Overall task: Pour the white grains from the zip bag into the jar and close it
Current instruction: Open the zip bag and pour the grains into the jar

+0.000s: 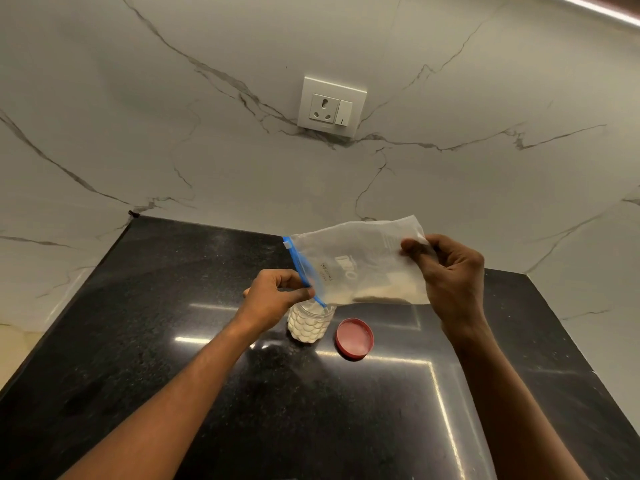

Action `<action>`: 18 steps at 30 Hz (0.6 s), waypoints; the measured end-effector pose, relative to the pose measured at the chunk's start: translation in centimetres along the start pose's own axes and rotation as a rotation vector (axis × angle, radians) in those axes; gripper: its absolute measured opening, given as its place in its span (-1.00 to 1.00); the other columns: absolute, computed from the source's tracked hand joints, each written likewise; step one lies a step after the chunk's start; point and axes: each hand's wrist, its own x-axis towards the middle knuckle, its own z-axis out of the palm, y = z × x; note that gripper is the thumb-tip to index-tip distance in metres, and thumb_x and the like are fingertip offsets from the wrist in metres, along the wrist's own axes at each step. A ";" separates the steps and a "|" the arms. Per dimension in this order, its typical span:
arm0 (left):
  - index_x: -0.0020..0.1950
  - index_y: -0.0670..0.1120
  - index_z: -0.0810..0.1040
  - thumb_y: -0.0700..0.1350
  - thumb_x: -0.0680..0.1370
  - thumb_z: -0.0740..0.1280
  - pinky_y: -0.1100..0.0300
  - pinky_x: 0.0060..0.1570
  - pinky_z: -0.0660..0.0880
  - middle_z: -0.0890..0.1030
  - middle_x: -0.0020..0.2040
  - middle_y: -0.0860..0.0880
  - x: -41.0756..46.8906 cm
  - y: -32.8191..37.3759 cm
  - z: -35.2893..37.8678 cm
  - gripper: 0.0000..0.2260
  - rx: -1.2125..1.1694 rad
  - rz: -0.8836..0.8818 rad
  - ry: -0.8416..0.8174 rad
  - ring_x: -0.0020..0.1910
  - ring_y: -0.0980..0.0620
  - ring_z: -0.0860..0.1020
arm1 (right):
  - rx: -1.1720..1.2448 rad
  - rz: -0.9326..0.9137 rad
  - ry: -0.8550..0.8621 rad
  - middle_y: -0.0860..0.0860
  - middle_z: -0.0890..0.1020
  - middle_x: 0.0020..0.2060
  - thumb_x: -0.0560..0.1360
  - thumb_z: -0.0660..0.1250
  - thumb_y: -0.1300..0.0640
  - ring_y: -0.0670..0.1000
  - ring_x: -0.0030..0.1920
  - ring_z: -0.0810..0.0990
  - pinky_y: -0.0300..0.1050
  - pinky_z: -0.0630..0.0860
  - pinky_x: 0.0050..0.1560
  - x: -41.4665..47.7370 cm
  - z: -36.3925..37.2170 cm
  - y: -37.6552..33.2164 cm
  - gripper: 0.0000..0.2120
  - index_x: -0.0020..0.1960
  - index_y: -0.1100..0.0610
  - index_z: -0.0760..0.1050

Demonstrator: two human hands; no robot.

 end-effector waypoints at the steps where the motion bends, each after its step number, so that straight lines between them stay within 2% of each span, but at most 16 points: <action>1: 0.09 -0.03 0.76 -0.14 0.53 0.57 -0.22 0.36 0.57 0.80 0.03 0.05 0.0 0.0 0.0 -0.85 0.003 -0.003 0.002 0.11 0.08 0.75 | -0.001 0.001 -0.014 -0.05 0.76 -0.16 0.61 0.46 0.10 -0.04 -0.21 0.74 -0.23 0.64 -0.27 0.0 0.0 0.0 -0.89 0.03 0.12 0.72; 6: 0.09 -0.03 0.76 -0.14 0.53 0.56 -0.24 0.37 0.56 0.80 0.04 0.05 0.0 0.0 -0.1 -0.86 0.002 -0.001 -0.005 0.12 0.07 0.74 | 0.016 -0.003 -0.012 -0.07 0.76 -0.14 0.61 0.45 0.10 -0.03 -0.18 0.75 -0.22 0.66 -0.25 0.0 0.0 -0.3 -0.93 0.00 0.03 0.71; 9: 0.10 -0.03 0.76 -0.12 0.53 0.56 -0.25 0.36 0.56 0.80 0.04 0.05 0.0 0.0 0.0 -0.85 0.018 0.004 -0.008 0.11 0.07 0.74 | -0.002 0.004 -0.073 -0.05 0.77 -0.12 0.61 0.44 0.10 0.00 -0.18 0.75 -0.20 0.67 -0.25 -0.1 -0.1 -0.1 -0.93 0.01 0.04 0.71; 18: 0.10 -0.02 0.76 -0.13 0.53 0.56 -0.24 0.36 0.56 0.80 0.05 0.06 0.0 -0.2 -0.2 -0.85 0.009 -0.013 -0.006 0.13 0.07 0.74 | 0.014 0.009 -0.054 -0.10 0.77 -0.12 0.60 0.46 0.11 -0.05 -0.15 0.76 -0.25 0.66 -0.25 -0.1 -0.2 -0.3 -0.94 0.00 -0.02 0.71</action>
